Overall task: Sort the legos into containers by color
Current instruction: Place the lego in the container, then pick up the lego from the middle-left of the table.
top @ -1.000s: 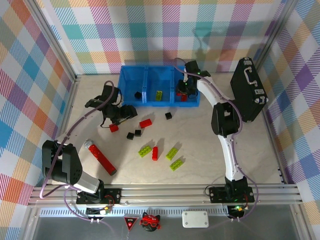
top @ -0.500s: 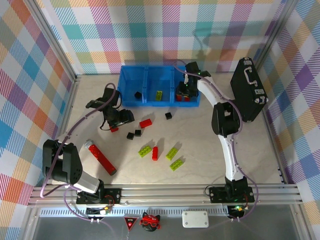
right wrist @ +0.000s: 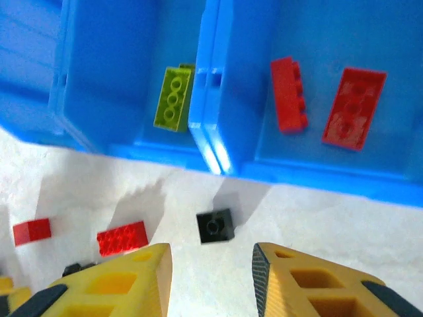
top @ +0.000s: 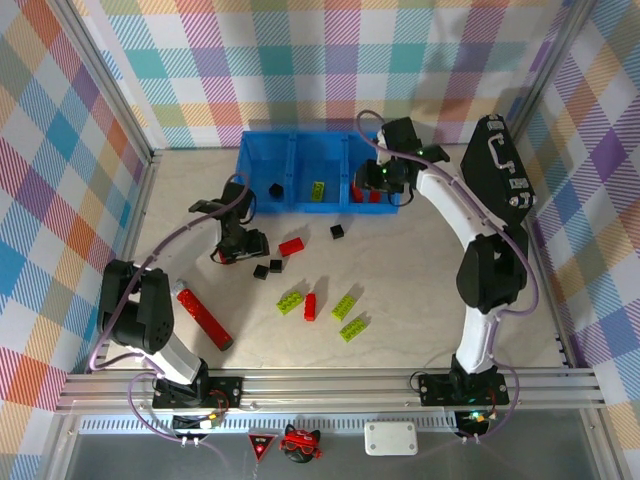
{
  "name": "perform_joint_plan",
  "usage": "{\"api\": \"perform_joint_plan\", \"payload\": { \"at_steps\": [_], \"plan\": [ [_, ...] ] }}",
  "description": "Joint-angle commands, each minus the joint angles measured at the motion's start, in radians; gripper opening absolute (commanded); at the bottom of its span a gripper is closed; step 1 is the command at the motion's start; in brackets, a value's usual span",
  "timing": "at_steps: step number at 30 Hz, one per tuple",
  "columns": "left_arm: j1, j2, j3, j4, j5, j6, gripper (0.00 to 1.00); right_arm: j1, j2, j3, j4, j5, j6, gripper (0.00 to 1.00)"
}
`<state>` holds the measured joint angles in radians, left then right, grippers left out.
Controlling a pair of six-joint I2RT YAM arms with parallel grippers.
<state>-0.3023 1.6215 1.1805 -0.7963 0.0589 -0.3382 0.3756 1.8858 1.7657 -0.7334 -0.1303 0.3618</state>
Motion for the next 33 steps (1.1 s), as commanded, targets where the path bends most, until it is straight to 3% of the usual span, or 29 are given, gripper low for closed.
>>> {"api": "perform_joint_plan", "payload": {
  "at_steps": [1,17,33],
  "plan": [
    [-0.030,0.043,0.023,-0.041,-0.039,0.033,0.56,0.011,-0.073,-0.088,0.023,0.006,0.023,0.39],
    [-0.044,0.129,0.095,-0.060,-0.104,0.040,0.53,0.013,-0.208,-0.253,0.045,0.016,0.043,0.39],
    [0.168,0.102,0.102,-0.050,-0.108,-0.015,0.57,0.013,-0.229,-0.258,0.038,0.011,0.037,0.39]
  ]
}}
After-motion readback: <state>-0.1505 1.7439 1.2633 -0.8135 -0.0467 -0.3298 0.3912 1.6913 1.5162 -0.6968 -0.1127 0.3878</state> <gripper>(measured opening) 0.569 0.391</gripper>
